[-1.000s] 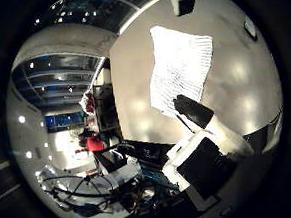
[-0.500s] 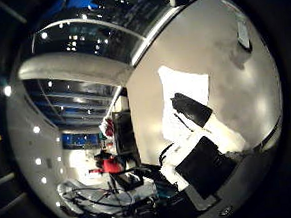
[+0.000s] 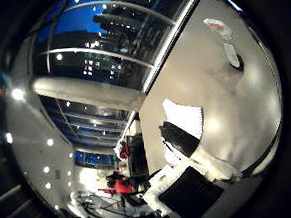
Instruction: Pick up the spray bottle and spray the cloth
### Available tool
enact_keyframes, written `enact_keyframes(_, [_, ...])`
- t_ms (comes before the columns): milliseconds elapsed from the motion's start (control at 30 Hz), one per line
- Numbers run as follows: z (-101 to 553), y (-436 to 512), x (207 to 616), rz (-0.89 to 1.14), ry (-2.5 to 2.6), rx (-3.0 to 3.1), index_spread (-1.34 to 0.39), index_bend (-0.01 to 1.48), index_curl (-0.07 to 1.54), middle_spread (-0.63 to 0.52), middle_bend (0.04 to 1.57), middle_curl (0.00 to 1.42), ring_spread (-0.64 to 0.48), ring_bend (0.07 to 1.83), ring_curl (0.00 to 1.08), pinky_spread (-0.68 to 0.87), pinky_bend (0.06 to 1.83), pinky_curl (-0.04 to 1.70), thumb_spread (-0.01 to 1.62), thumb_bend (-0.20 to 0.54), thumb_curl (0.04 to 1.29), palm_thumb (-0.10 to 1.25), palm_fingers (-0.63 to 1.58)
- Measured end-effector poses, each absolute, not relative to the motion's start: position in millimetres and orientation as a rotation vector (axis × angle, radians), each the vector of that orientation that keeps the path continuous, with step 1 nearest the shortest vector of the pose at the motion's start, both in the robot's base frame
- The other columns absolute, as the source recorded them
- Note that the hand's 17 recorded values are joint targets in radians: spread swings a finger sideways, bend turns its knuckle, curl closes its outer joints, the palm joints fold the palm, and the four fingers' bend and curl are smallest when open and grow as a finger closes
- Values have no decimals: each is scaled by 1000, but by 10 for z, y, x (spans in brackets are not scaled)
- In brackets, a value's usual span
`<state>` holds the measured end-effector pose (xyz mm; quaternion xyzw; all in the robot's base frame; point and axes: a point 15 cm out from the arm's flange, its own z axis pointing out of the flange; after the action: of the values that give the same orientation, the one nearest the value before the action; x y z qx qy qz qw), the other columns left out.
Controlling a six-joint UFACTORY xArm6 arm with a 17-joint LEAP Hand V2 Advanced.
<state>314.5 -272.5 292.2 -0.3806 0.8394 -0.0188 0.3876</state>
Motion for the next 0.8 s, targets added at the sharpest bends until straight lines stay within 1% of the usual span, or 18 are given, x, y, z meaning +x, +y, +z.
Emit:
enact_keyframes(300, [2624,-3015,3069,-29,2095,-834,-181,145,247,177,202,354,192,327,269,379,399,328,1071,-23,342,651,51])
enact_keyframes(800, [2123,-3301,3456,53,2001,-680,-165,149,256,175,214,353,193,332,273,378,400,321,1075,-22,334,648,49])
